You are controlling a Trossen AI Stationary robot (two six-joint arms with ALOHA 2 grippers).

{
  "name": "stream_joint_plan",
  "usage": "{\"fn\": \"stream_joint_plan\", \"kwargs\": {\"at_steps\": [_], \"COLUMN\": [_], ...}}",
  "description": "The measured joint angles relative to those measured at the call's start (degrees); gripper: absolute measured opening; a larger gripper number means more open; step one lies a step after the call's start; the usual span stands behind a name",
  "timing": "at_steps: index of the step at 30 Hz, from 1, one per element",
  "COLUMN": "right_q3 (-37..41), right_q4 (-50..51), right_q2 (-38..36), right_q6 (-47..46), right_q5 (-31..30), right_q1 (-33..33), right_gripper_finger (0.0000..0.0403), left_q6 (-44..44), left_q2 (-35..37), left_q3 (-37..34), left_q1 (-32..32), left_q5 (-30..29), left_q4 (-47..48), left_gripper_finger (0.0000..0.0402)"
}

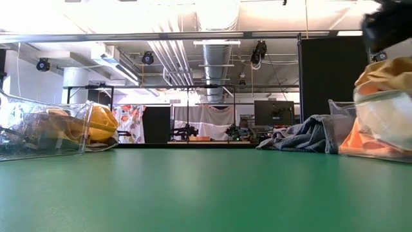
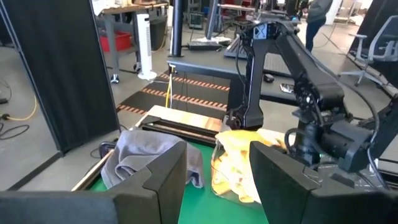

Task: Sort microfiber towel by color & place in baskets
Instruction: Put the right orange microfiber towel into the right transparent bin

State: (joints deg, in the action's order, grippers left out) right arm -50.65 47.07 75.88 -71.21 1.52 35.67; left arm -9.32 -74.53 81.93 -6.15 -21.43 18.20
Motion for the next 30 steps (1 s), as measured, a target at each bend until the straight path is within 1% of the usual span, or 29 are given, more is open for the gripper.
{"fn": "stream_joint_plan", "kwargs": {"at_steps": [3,5,7,11,15,19,21,24,28,30], "right_q3": [-2.91,-5.89,-9.69,-18.81,-24.78,-25.62,-25.05,-23.53,-20.44,-18.93], "right_q4": [-0.13,1.92,6.79,19.70,27.15,31.20,34.08,37.49,36.48,36.31], "right_q2": [2.29,3.21,3.57,3.38,1.57,-0.59,-1.76,-2.96,-3.46,-3.10], "right_q6": [5.00,7.36,9.89,15.35,18.92,24.74,25.35,24.84,26.30,28.56], "right_q5": [1.11,1.96,2.11,1.31,-0.50,-5.97,-8.55,-9.10,-9.17,-9.07], "right_q1": [-0.52,-0.40,-0.40,-0.44,-0.29,0.80,1.24,1.39,1.91,1.82], "right_gripper_finger": [0.0184,0.0207,0.0227,0.0262,0.0290,0.0312,0.0323,0.0338,0.0357,0.0366], "left_q6": [0.03,-0.19,-0.49,-0.79,-0.31,0.67,0.90,0.88,-0.20,-0.30], "left_q2": [1.20,2.10,3.02,4.45,5.05,5.05,5.05,5.14,5.23,5.23], "left_q3": [0.00,0.00,0.00,0.01,0.02,0.00,0.01,0.00,0.00,0.00], "left_q1": [0.00,0.00,0.00,0.00,0.00,0.00,-0.01,0.00,-0.01,-0.02], "left_q5": [0.00,0.00,-0.02,-0.05,-0.24,-0.31,-0.33,-0.37,-0.50,-0.50], "left_q4": [0.48,1.60,3.18,5.80,6.73,6.73,6.90,8.58,11.83,13.21], "left_gripper_finger": [0.0160,0.0160,0.0160,0.0160,0.0160,0.0160,0.0160,0.0160,0.0160,0.0160]}}
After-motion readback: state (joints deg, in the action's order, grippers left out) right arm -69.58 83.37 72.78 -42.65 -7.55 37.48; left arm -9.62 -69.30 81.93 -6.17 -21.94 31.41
